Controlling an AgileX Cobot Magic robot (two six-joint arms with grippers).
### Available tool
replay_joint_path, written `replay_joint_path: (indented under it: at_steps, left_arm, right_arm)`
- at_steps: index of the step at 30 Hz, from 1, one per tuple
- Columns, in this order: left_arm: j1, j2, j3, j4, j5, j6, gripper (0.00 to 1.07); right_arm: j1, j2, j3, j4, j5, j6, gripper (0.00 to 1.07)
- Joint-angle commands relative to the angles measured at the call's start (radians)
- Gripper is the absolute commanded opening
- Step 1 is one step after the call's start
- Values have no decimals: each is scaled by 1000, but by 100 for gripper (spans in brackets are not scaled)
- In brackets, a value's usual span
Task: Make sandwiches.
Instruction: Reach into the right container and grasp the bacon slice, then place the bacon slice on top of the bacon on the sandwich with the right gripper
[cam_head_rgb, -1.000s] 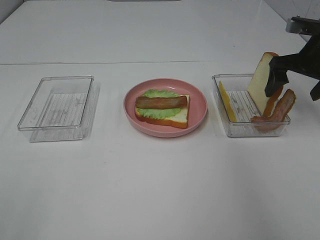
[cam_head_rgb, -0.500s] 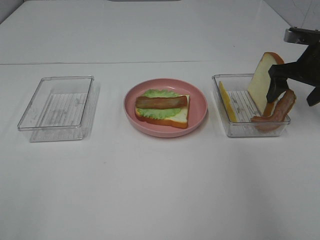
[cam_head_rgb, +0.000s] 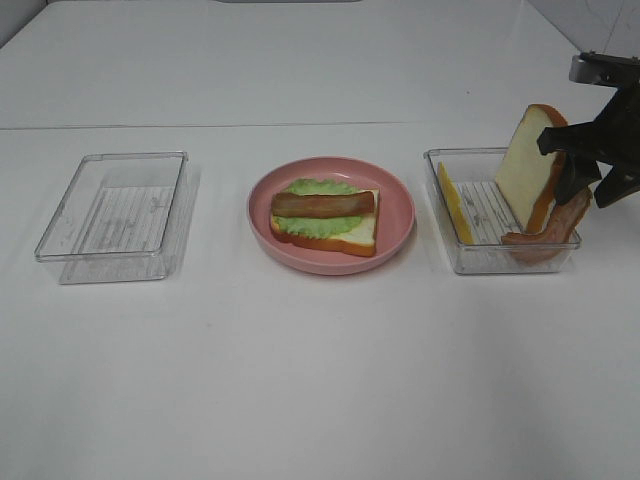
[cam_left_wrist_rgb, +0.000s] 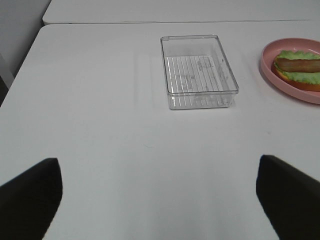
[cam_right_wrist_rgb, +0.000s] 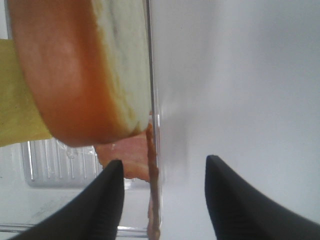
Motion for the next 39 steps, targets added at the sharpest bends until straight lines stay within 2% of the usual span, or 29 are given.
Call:
replay_joint_path:
  at_steps: [1, 5, 7, 9, 10, 13, 15, 16, 17, 26, 34, 39]
  left_arm:
    - [-5, -20, 6, -1, 0, -5, 98]
    - [-5, -20, 6, -1, 0, -5, 98]
    - [-5, -20, 6, -1, 0, -5, 98]
    - [-5, -20, 6, -1, 0, -5, 98]
    - [-5, -20, 6, -1, 0, -5, 98]
    - [-5, -20, 6, -1, 0, -5, 98]
    - [-5, -20, 6, -1, 0, -5, 98]
    - [-5, -20, 6, -1, 0, -5, 98]
    - [-5, -20, 6, -1, 0, -5, 98]
    - [-5, -20, 6, -1, 0, -5, 98]
    - [-5, -20, 6, -1, 0, -5, 98]
    - [-5, -20, 6, -1, 0, -5, 98]
  right_arm:
    - [-2, 3, -5, 2, -2, -16, 49]
    - [-2, 3, -5, 2, -2, -16, 46]
    - [-2, 3, -5, 2, -1, -14, 35]
    - [-2, 3, -5, 2, 1, -12, 31]
    - [-2, 3, -5, 4, 2, -12, 24]
    - [-2, 3, -5, 5, 2, -12, 22]
    - [-2, 3, -5, 5, 8, -2, 12]
    - [-2, 3, -5, 5, 8, -2, 12]
    - [-2, 3, -5, 5, 14, 13, 1]
    - [-2, -33, -5, 6, 41, 61, 0]
    - [-2, -174, -5, 10, 105, 109, 0]
    - [0, -332, -5, 45, 146, 116, 0]
